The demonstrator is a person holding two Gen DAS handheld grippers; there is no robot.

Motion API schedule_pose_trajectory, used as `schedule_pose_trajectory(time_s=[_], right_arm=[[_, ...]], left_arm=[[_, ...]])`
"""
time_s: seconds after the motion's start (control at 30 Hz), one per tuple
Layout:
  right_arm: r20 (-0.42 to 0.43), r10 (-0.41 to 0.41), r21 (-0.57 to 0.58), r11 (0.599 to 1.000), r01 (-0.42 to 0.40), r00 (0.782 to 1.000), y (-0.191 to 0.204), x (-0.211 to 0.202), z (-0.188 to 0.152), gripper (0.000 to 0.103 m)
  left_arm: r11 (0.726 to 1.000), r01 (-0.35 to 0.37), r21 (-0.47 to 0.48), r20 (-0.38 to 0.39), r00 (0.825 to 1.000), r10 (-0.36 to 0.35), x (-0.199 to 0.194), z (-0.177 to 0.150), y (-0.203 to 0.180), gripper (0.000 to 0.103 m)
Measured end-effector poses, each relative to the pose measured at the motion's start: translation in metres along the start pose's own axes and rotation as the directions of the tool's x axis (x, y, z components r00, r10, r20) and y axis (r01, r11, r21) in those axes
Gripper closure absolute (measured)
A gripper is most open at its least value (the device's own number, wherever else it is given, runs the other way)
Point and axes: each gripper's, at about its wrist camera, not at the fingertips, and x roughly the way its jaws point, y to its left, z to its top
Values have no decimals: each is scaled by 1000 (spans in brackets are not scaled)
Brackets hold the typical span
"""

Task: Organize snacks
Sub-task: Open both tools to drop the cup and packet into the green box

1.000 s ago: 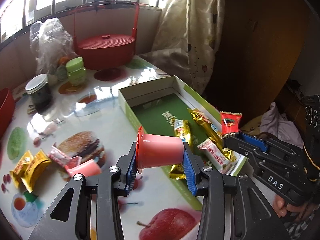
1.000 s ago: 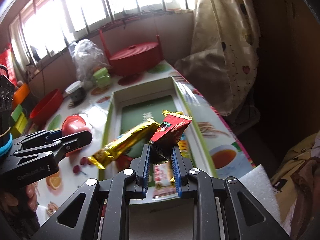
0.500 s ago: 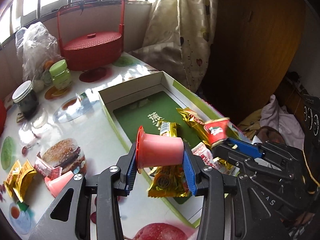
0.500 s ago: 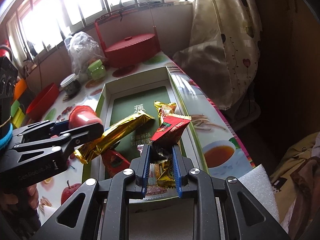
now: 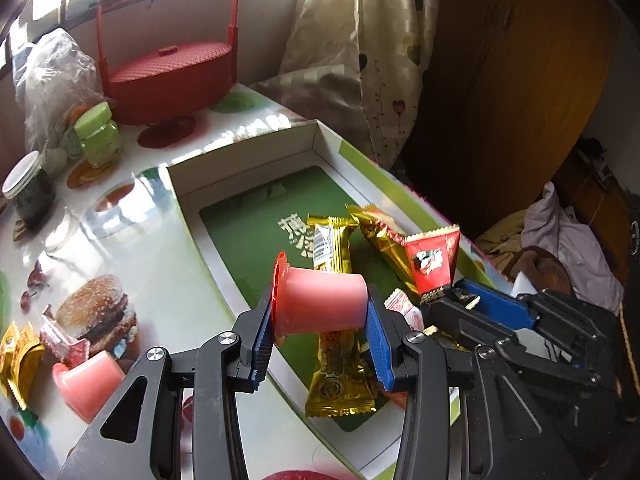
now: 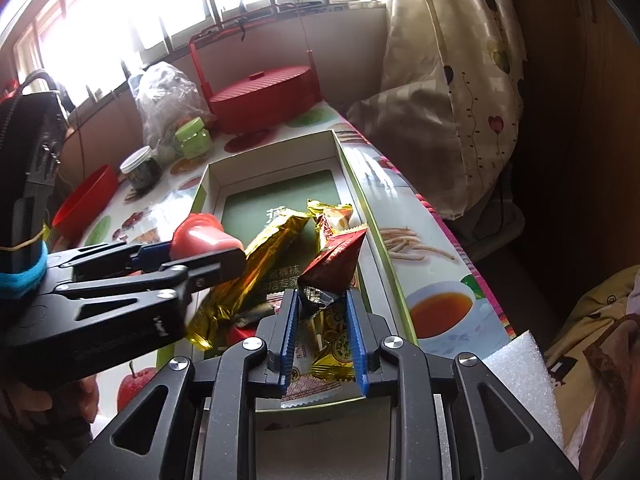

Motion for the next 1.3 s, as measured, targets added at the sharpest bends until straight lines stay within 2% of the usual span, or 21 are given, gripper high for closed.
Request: schedule_pose_trajectory(time_s=[0.13,0.33,0.4,0.6,0.93,1.3], right_arm=[[1,2,0,1000,-2,1000,-1,1,-1,77],[-5,-4,7,1000,4,1000,-2,4,-2,67],[-5,-6,10,1000,6,1000,-3,3,-2,61],[-5,-10,9,1000,11,1000,-1,1,-4,55],[1,-29,20,999,29,1000,0,-8,-7,54],[23,-34,3,999,34,999,17,-21,-5,54]], left_arm=[[1000,4,-12,3,1000,-4,2,0,2,60],[1000,5,-7,0,1000,-5,3,1,2,59],[1000,10,-3,-2,1000,-10,3,1,2,56],[1000,26,-4,1,1000,-26,-1,0,0,49],[1000,24,-19,21,1000,-23,-21,-5,3,46],[999,9,-37,81,997,-6,-55,-13,11,45]])
